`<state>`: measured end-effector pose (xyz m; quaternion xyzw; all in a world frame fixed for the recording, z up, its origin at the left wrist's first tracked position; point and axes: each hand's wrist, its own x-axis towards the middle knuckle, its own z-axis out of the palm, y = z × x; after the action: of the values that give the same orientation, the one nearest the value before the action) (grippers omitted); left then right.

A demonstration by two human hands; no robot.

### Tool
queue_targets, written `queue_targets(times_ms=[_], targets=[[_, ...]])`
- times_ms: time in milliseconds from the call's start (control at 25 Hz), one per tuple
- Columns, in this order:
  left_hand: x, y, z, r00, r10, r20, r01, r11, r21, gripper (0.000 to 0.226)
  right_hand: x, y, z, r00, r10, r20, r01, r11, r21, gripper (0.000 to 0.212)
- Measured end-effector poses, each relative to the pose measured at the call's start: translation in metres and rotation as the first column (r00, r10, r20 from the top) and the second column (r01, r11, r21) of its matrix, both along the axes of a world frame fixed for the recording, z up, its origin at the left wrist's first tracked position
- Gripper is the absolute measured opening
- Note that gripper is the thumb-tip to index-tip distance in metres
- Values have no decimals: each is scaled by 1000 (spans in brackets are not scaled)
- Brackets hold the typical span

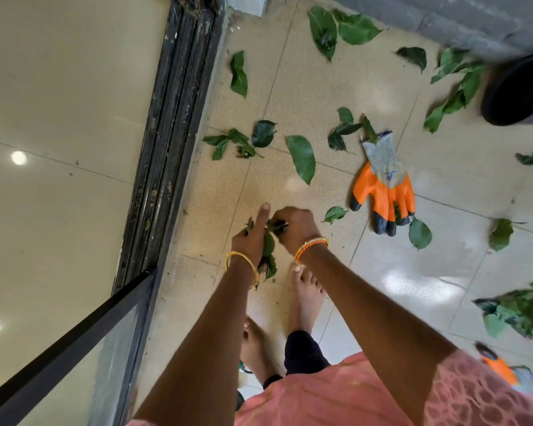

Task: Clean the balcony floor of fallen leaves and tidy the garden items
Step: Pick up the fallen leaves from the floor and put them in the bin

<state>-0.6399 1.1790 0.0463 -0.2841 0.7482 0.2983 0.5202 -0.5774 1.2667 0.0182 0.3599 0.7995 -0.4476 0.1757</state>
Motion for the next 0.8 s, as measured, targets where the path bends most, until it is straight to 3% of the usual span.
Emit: queue_targets(times_ms=[120, 200, 280, 400, 520, 640, 760, 800], targets=[[11, 23, 31, 999, 9, -40, -7, 999, 54, 46, 5, 0, 39, 989, -138, 51, 144, 979, -146, 24], [11, 31, 42, 994, 30, -101, -21, 995, 93, 36, 3, 11, 57, 941, -315, 124, 338, 893, -297, 39], [3, 39, 49, 988, 12, -151, 7, 992, 128, 35, -9, 19, 71, 904, -377, 199, 427, 799, -424, 46], [-7, 49, 44, 977, -46, -210, 78, 987, 144, 42, -30, 31, 76, 900, -388, 199, 434, 845, -312, 34], [-21, 60, 42, 969, -30, -245, 69, 985, 155, 35, -48, 45, 65, 829, -509, 230, 556, 791, -255, 27], [-36, 59, 40, 978, 92, -188, -69, 990, 127, 29, -56, 50, 51, 750, -572, 331, 661, 651, -374, 31], [-58, 44, 29, 991, 136, -16, -136, 990, -25, 25, -58, 61, 34, 632, -656, 413, 755, 402, -518, 21], [-67, 39, 20, 991, 131, 38, -130, 991, -41, 29, -56, 68, 24, 617, -695, 368, 772, 447, -451, 16]])
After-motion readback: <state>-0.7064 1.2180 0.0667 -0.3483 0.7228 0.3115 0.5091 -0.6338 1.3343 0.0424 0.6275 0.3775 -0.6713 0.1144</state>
